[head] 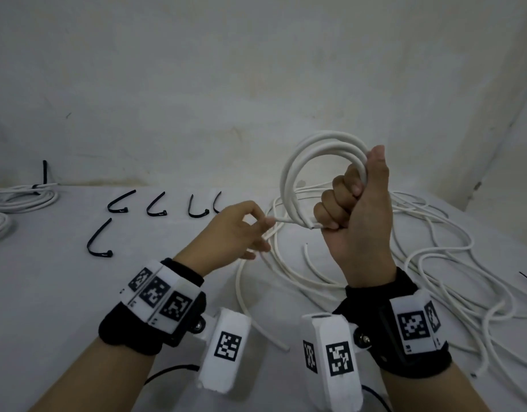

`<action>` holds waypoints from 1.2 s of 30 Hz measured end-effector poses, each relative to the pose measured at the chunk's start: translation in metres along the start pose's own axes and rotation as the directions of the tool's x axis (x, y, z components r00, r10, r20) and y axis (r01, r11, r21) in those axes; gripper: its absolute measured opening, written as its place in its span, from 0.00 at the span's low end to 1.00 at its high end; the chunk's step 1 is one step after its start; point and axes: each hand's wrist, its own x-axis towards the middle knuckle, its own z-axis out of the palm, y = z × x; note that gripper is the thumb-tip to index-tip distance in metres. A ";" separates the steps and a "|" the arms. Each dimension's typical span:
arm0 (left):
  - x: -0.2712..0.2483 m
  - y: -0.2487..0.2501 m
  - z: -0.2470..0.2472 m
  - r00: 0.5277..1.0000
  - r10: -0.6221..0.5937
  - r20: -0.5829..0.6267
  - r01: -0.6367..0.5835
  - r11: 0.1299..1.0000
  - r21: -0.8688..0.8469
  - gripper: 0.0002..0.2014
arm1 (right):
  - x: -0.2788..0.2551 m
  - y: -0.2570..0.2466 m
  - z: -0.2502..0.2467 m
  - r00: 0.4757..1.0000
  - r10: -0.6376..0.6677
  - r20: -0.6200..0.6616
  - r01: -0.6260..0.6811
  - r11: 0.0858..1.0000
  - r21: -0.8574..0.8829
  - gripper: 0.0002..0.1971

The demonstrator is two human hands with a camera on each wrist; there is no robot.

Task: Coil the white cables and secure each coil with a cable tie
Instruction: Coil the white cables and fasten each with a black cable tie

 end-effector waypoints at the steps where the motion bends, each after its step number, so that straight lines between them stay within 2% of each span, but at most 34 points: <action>1: 0.000 0.002 -0.002 1.000 -0.004 -0.015 0.002 0.994 -0.111 0.18 | -0.002 -0.001 0.002 1.000 -0.004 0.011 0.004 1.000 0.006 0.26; 2: 0.000 0.004 -0.003 0.999 -0.004 -0.035 -0.003 0.983 -0.184 0.20 | -0.004 -0.001 0.004 1.000 -0.009 0.028 0.009 1.000 0.008 0.26; 4: 0.002 0.006 -0.004 0.996 -0.005 -0.087 -0.014 0.975 -0.224 0.20 | -0.009 -0.002 0.008 0.997 -0.031 0.065 0.031 0.999 -0.008 0.25; 7: 0.004 0.007 -0.001 0.990 -0.042 -0.133 0.005 0.963 -0.270 0.13 | -0.014 -0.002 0.014 0.996 -0.061 0.069 0.064 0.997 -0.040 0.23; 9: 0.003 0.008 0.000 0.988 -0.077 -0.137 0.025 0.937 -0.347 0.10 | -0.014 -0.002 0.013 0.998 -0.062 0.016 0.063 0.997 -0.036 0.24; 11: 0.003 0.008 -0.001 0.984 -0.108 -0.139 0.037 0.899 -0.436 0.13 | -0.013 -0.001 0.011 0.997 -0.046 -0.063 0.045 0.999 -0.029 0.25; 12: 0.002 0.008 -0.002 0.985 -0.122 -0.125 0.048 0.877 -0.479 0.15 | -0.012 0.000 0.010 0.994 -0.039 -0.104 0.036 0.999 -0.027 0.25; 14: 0.001 0.008 -0.004 0.992 -0.114 -0.062 0.066 0.854 -0.516 0.11 | -0.011 0.002 0.008 0.982 -0.031 -0.188 0.027 0.999 -0.024 0.25; 17: -0.001 0.009 -0.006 0.998 -0.061 -0.020 0.043 0.866 -0.498 0.07 | -0.008 0.006 0.005 0.957 -0.016 -0.289 0.009 1.000 -0.024 0.25; 22: 0.000 0.011 -0.005 0.987 0.039 -0.156 -0.094 0.927 -0.364 0.13 | -0.004 0.021 0.002 0.939 0.027 -0.344 -0.050 0.997 -0.057 0.24; 26: 0.001 0.013 -0.006 0.971 0.133 -0.198 -0.184 0.946 -0.268 0.12 | -0.005 0.029 0.003 0.948 0.036 -0.316 -0.066 0.994 -0.086 0.24; 33: -0.002 0.016 -0.004 0.915 0.276 -0.295 -0.346 0.912 -0.219 0.11 | -0.006 0.035 0.004 0.977 0.094 -0.194 -0.119 0.985 -0.126 0.25; 36: -0.002 0.015 -0.005 0.892 0.286 -0.349 -0.370 0.906 -0.204 0.12 | -0.007 0.034 0.005 0.982 0.116 -0.146 -0.135 0.983 -0.126 0.25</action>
